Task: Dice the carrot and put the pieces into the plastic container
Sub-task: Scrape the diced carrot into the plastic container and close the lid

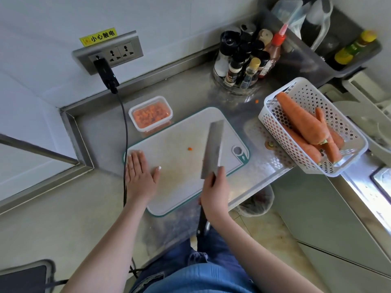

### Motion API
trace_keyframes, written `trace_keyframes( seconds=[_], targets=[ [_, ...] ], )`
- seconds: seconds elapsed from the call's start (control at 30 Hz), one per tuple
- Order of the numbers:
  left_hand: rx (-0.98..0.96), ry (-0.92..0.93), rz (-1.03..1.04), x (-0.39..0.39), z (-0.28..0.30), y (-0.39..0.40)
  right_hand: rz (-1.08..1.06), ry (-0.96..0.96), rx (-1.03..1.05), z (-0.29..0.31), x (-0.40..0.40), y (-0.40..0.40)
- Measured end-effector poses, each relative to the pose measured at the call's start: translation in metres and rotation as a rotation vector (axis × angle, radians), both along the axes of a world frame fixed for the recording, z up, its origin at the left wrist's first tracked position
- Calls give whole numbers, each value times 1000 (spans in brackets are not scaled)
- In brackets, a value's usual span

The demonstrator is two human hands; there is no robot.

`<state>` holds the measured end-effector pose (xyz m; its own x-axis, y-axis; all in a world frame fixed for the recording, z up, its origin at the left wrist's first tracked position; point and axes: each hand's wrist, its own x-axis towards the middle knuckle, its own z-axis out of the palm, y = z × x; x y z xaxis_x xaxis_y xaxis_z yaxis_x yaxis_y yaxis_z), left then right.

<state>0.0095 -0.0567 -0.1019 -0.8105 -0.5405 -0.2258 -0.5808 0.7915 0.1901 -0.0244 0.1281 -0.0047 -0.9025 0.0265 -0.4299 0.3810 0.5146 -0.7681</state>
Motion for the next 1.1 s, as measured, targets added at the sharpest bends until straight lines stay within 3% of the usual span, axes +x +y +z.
trace_keyframes(
  seconds=[0.13, 0.3, 0.63, 0.83, 0.93, 1.1],
  targets=[
    [-2, -22, 2, 0, 1, 0, 144, -93, -45, -5, -3, -37],
    [14, -46, -4, 0, 3, -1, 190, -97, 69, -22, -7, -32],
    [8, -28, -21, 1, 4, -1, -346, -34, 298, -25, -27, 84],
    [26, -25, -4, 1, 4, -1, -266, 6, 211, -12, -55, 54],
    [24, -30, -4, 0, 5, 0, -329, -48, 144, -10, -71, 42],
    [35, -34, 2, -1, 7, -1, -309, -89, 216, -11, -69, 60]
  ],
)
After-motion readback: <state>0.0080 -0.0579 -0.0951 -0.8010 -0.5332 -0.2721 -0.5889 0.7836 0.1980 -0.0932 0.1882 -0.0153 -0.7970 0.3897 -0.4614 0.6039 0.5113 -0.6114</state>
